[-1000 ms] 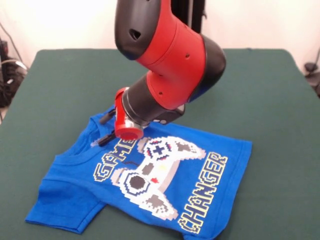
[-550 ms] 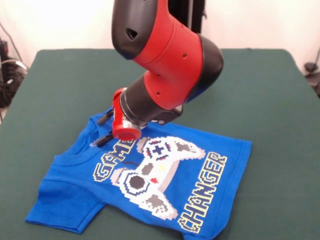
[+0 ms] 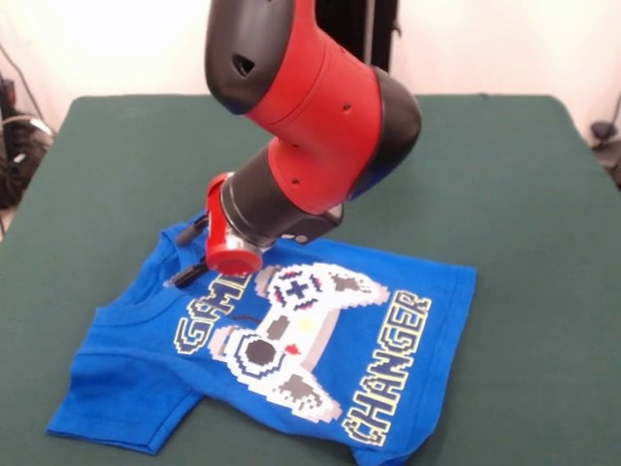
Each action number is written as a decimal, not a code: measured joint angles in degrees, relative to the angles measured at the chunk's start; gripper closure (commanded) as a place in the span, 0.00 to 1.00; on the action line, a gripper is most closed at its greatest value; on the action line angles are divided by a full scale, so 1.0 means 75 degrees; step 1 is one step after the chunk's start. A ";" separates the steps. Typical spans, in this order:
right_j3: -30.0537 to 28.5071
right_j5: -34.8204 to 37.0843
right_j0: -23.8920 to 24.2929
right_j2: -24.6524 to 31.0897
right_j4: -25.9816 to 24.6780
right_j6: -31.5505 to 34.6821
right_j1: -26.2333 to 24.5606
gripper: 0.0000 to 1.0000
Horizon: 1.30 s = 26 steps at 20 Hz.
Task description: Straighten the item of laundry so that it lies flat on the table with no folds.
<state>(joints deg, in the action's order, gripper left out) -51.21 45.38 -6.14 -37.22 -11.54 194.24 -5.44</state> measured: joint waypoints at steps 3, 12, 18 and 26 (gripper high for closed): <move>-0.0001 -0.0195 0.0068 -0.0059 0.0000 0.0000 -0.0017 0.00; -0.0027 -0.0968 0.0446 -0.0223 -0.0002 0.0000 -0.0068 0.00; -0.0424 -0.1200 0.0531 -0.0215 -0.0002 0.0000 0.0090 0.00; -0.1511 -0.1200 0.0242 -0.0213 -0.0002 0.0000 0.0463 0.00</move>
<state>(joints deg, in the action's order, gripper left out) -62.54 36.39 -4.33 -38.82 -11.55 194.24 -1.96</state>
